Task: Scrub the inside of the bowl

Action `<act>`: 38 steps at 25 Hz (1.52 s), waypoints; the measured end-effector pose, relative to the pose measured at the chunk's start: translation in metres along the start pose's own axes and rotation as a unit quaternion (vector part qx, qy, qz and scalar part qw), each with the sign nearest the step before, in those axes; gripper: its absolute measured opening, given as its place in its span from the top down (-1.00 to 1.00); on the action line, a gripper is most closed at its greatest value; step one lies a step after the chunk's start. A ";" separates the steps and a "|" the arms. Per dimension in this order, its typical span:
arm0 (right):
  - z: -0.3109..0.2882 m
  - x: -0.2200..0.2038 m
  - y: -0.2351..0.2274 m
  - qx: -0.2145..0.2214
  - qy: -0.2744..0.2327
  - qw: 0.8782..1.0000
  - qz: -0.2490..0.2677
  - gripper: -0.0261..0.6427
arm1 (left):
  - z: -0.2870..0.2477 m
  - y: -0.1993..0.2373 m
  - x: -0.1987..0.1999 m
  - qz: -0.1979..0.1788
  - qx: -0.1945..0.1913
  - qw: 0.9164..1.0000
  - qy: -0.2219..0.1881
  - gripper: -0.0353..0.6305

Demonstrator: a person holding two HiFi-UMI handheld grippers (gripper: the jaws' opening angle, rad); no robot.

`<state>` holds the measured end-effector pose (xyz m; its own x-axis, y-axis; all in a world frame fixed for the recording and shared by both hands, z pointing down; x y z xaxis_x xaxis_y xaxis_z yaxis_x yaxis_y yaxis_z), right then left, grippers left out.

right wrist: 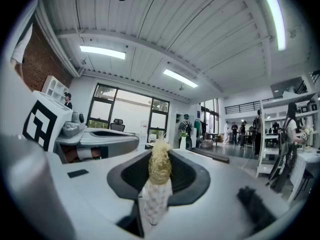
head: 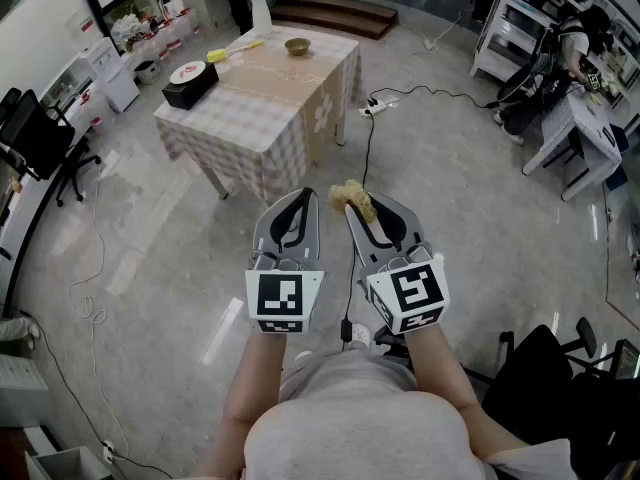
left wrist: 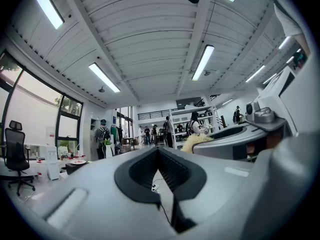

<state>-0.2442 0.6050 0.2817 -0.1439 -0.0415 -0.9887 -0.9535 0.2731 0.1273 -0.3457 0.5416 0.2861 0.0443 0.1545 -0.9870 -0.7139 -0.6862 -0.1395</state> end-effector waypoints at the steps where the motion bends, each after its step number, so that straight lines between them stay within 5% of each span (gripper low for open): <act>1: -0.001 0.000 -0.003 0.002 0.000 1.000 0.001 0.63 | -0.004 -0.001 0.000 0.000 0.001 1.000 0.001 0.89; 19: -0.005 -0.006 -0.086 0.078 -0.008 0.997 0.002 0.63 | -0.063 -0.039 -0.002 0.002 0.071 0.997 0.011 0.89; 38: -0.047 -0.018 -0.130 0.087 -0.006 0.996 -0.017 0.63 | -0.124 -0.031 -0.015 -0.002 0.071 0.997 0.023 0.89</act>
<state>-0.1304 0.5252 0.2872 -0.1088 -0.0421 -0.9932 -0.8969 0.4349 0.0798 -0.2376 0.4724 0.2948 0.0772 0.1223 -0.9895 -0.8047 -0.5783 -0.1343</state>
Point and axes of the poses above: the fingertips, and each gripper's own axes: z backward along the fingers, y to its left, x out of its top, the point moved 6 cm from there along z, backward along the fingers, and after that the axes turned 9 degrees about x, right-handed, at the moved point
